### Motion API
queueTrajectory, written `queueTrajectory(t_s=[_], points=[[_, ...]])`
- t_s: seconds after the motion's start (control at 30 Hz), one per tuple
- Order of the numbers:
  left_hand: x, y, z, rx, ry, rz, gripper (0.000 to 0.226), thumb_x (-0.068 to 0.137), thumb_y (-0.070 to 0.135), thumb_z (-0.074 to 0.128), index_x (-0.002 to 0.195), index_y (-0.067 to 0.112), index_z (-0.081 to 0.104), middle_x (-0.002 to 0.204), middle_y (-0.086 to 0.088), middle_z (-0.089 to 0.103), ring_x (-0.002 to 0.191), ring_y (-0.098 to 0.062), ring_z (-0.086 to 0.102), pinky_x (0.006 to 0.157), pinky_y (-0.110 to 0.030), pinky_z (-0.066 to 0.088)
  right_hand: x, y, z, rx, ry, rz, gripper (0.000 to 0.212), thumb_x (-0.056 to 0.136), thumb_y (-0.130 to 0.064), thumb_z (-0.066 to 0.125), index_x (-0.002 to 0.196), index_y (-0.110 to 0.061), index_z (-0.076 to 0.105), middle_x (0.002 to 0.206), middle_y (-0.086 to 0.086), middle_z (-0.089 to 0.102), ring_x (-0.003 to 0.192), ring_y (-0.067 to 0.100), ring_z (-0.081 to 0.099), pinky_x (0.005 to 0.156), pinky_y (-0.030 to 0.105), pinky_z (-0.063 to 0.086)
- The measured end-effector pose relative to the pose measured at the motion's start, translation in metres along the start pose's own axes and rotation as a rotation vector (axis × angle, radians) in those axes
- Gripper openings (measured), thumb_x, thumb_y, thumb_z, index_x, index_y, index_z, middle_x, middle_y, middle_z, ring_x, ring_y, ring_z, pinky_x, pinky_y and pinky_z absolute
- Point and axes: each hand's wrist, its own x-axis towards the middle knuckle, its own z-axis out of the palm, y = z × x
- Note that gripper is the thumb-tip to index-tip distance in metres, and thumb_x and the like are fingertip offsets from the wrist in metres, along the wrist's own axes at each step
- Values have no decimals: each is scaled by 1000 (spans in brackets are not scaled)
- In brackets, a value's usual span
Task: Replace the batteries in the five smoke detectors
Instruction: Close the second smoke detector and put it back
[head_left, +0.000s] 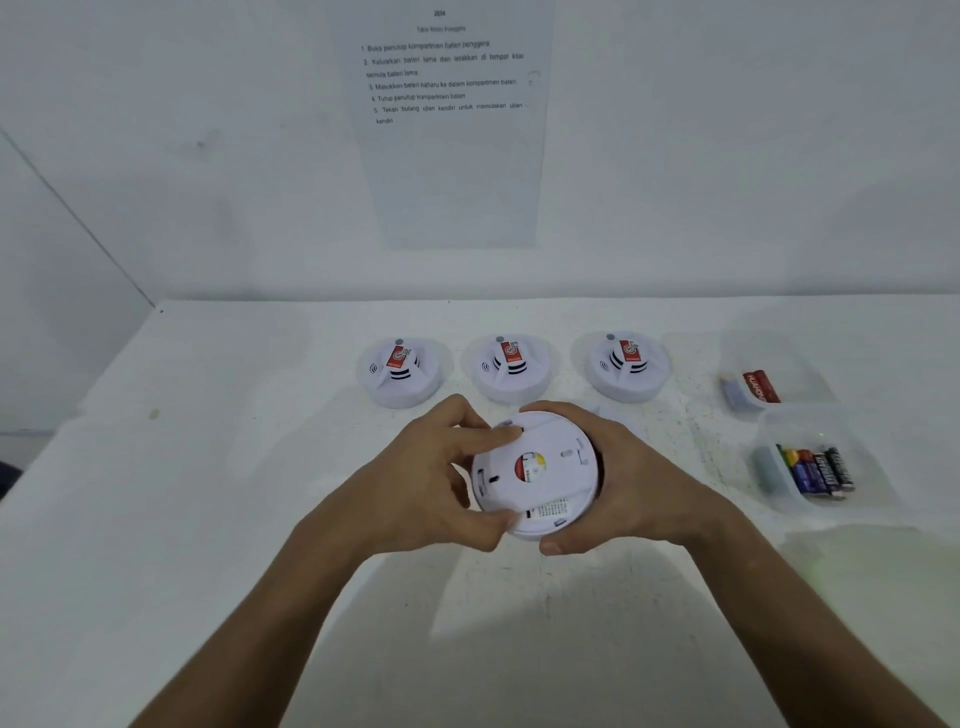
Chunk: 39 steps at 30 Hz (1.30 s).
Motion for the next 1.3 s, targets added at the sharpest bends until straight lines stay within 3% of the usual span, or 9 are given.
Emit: queueTrajectory(t_s=[0.13, 0.27, 0.4, 0.5, 0.63, 0.83, 0.97, 1.1, 1.3], points=[[2, 1, -4, 22, -56, 21, 72, 61, 30, 84, 129, 27, 61, 92, 5, 42, 81, -12, 57, 57, -20, 51, -3, 0, -4, 11, -47, 10, 97, 56, -4, 93, 139, -23, 47, 129, -7, 60, 124, 21, 56, 97, 35, 54], [4, 2, -5, -117, -58, 23, 67, 67, 17, 84, 128, 29, 61, 97, 3, 46, 85, -15, 64, 57, -27, 53, -4, 1, -3, 15, -36, 10, 96, 57, -5, 92, 139, -25, 45, 129, -12, 59, 125, 17, 55, 97, 29, 53], [1, -4, 1, -264, 35, 9, 71, 65, 22, 81, 129, 39, 56, 115, 13, 60, 96, -21, 66, 69, -31, 57, -3, 4, -4, -156, 46, -12, 98, 54, -25, 95, 136, -34, 41, 133, -15, 48, 126, 11, 49, 99, 26, 50], [-3, -2, 2, -397, 92, 34, 72, 63, 24, 82, 129, 36, 54, 119, 7, 64, 93, -22, 66, 77, -34, 56, -2, 5, -6, -379, 62, -10, 99, 53, -42, 89, 130, -55, 28, 127, -28, 34, 124, 4, 41, 96, 22, 46], [-7, -3, 1, -587, 123, 76, 70, 70, 6, 74, 134, 21, 52, 123, -5, 64, 102, -27, 65, 86, -31, 54, 0, 3, -5, -386, 30, -5, 104, 58, -34, 86, 131, -62, 18, 128, -35, 31, 121, -4, 40, 90, 8, 44], [-15, -13, 8, -144, 82, -52, 81, 62, 48, 80, 134, 52, 42, 131, 24, 51, 113, -1, 56, 87, -22, 50, -2, 0, 2, 21, 58, -40, 96, 57, -5, 89, 135, -25, 36, 130, -7, 51, 123, 16, 54, 90, 33, 57], [-17, -6, 11, -269, 39, -49, 84, 68, 31, 86, 138, 47, 42, 118, 17, 66, 100, -13, 66, 84, -31, 56, -1, 3, 13, 173, 102, -64, 95, 61, -1, 87, 141, -14, 38, 139, 4, 55, 130, 29, 52, 98, 41, 54], [-20, -9, 4, -216, 70, -51, 85, 65, 31, 88, 136, 46, 45, 112, 16, 66, 81, -19, 66, 72, -29, 58, -1, 8, 14, 85, 104, -15, 101, 58, -5, 92, 143, -19, 40, 138, 0, 56, 131, 24, 52, 100, 40, 54], [-22, -10, -1, -41, 60, -23, 83, 63, 39, 87, 134, 46, 45, 113, 17, 62, 78, -17, 59, 67, -31, 57, 0, 12, 15, -99, 128, -10, 103, 52, -23, 98, 139, -30, 45, 131, -14, 58, 124, 12, 55, 94, 32, 56]])
